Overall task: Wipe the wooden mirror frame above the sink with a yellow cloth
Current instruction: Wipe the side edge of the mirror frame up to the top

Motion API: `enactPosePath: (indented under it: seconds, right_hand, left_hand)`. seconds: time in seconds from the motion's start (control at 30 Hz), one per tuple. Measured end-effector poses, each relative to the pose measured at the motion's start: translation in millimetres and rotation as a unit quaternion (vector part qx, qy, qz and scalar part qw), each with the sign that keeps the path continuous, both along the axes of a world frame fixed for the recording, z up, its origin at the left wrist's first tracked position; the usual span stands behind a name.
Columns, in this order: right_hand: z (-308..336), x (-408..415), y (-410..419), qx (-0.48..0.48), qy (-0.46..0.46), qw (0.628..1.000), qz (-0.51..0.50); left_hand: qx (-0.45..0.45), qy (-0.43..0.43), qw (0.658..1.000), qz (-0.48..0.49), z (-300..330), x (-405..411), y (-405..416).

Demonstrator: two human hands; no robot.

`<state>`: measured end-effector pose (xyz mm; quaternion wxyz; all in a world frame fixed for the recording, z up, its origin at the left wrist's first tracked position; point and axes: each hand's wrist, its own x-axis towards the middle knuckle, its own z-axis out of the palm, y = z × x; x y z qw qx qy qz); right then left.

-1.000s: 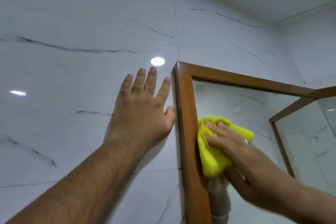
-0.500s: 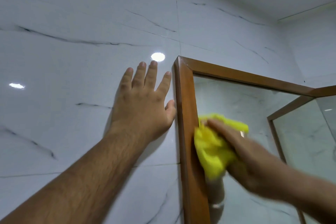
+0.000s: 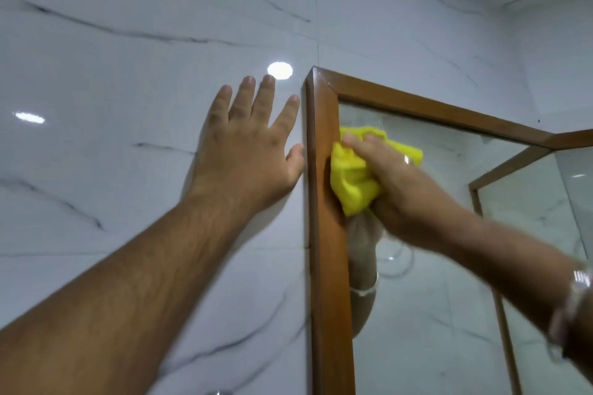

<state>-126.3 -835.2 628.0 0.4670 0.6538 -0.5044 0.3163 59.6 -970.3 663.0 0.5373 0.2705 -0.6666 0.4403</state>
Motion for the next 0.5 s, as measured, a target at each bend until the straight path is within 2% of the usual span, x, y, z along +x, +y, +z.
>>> enactPosePath:
  seconds: [0.13, 0.2, 0.27, 0.3, 0.33, 0.37, 0.4, 0.43, 0.47, 0.5]
  right_hand:
    - [-148.0, -3.4, -5.4, 0.044, -0.014, 0.999, -0.004]
    - [-236.1, -6.3, -13.7, 0.034, 0.031, 0.998, -0.035]
    - [-299.2, 6.0, -24.9, 0.046, 0.004, 0.992, -0.114]
    - [-308.6, 7.3, -22.1, 0.058, -0.056, 0.989, -0.120]
    - [-313.3, 5.4, -24.7, 0.079, -0.114, 0.989, -0.058]
    - [-319.2, 9.0, -22.0, 0.095, -0.133, 0.986, -0.015]
    - [-308.6, 10.6, -13.7, 0.111, -0.117, 0.985, -0.052]
    - [-300.6, 12.0, -11.4, 0.055, -0.052, 0.994, -0.079]
    - [-287.1, 9.4, -12.7, 0.035, -0.009, 0.998, -0.059]
    - [-272.1, 7.6, -3.7, 0.026, -0.010, 0.998, -0.050]
  left_hand:
    - [0.030, -0.013, 0.999, -0.004, -22.3, 3.3, 2.0]
    - [0.053, -0.016, 0.998, -0.032, -62.2, 3.2, 7.2]
    - [0.095, -0.020, 0.993, -0.059, -113.0, 3.9, 17.6]
    - [0.120, -0.020, 0.990, -0.068, -135.5, 3.0, 23.6]
    - [0.135, -0.024, 0.988, -0.069, -152.3, 0.9, 28.8]
    - [0.152, -0.027, 0.986, -0.060, -171.0, 0.1, 35.1]
    - [0.155, -0.021, 0.986, -0.060, -179.3, -2.0, 36.5]
    - [0.157, -0.015, 0.986, -0.052, -187.4, -3.1, 37.8]
    - [0.159, -0.010, 0.986, -0.049, -190.3, -4.8, 40.2]
    - [0.168, -0.009, 0.985, -0.044, -197.3, -8.3, 42.6]
